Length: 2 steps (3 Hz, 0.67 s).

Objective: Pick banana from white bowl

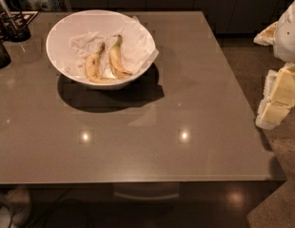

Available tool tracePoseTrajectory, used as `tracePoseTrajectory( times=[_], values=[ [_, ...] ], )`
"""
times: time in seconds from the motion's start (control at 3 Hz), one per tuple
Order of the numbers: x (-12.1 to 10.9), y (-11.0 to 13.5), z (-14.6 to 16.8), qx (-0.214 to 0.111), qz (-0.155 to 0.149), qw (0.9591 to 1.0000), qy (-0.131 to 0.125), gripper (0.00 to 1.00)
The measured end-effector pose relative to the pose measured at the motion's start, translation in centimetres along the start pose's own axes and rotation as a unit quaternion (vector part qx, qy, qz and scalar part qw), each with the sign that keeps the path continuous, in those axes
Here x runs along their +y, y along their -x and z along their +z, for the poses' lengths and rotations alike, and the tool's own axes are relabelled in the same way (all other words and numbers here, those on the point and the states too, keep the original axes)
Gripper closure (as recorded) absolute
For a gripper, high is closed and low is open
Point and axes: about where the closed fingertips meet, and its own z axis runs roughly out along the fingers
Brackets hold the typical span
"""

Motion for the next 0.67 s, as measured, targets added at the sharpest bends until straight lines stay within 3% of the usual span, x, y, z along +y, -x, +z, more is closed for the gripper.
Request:
tracePoseTrajectory(
  times=[0.33,0.67],
  values=[
    [0.0,0.0,0.0,0.0,0.0,1.0,0.0,0.0],
    [-0.26,0.56,0.02,0.009,0.022,0.9997,-0.006,0.0]
  ],
)
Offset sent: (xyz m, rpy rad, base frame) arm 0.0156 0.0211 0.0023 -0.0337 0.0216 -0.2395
